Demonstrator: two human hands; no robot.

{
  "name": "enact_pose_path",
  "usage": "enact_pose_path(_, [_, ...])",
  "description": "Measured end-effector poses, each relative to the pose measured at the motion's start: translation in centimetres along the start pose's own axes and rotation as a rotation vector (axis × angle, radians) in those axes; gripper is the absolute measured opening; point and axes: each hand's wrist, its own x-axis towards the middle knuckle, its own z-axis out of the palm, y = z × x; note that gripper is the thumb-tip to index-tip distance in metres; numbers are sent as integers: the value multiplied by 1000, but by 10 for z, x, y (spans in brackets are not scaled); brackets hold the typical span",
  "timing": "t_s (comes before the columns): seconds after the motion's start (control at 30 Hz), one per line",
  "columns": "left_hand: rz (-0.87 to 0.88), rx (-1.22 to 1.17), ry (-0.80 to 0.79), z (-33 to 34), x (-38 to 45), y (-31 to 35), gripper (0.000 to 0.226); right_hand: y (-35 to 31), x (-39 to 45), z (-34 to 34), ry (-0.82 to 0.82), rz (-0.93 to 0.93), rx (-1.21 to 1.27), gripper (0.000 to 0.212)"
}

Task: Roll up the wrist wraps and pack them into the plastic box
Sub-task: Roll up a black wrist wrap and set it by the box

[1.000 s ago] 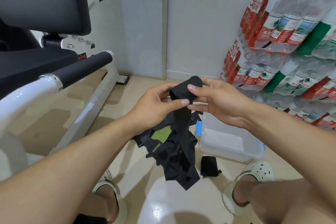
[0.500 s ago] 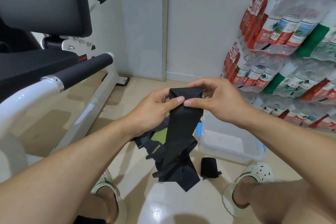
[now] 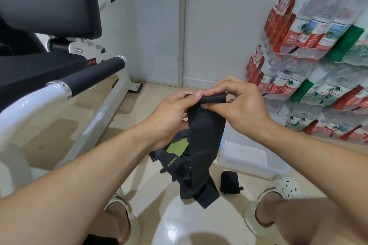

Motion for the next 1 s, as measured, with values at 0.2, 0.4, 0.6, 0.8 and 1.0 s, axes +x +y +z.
enact_pose_path(0.2, [90,-44,74,-10,2,3,26,-1,2,-5,-130,190,159,41])
enact_pose_path(0.4, [170,30,120,-11,3,0,26,3,3,-7,-227,343,320,45])
enact_pose_path(0.6, [153,73,114,-10,2,-1,22,4,2,-7,-144,308,227,42])
enact_pose_path(0.8, [42,87,-34,-5,-6,4,40,-6,3,-8,-88,241,265,24])
enact_pose_path(1.0, [-25,88,14,-4,-3,4,42,-1,4,-4,-41,149,200,26])
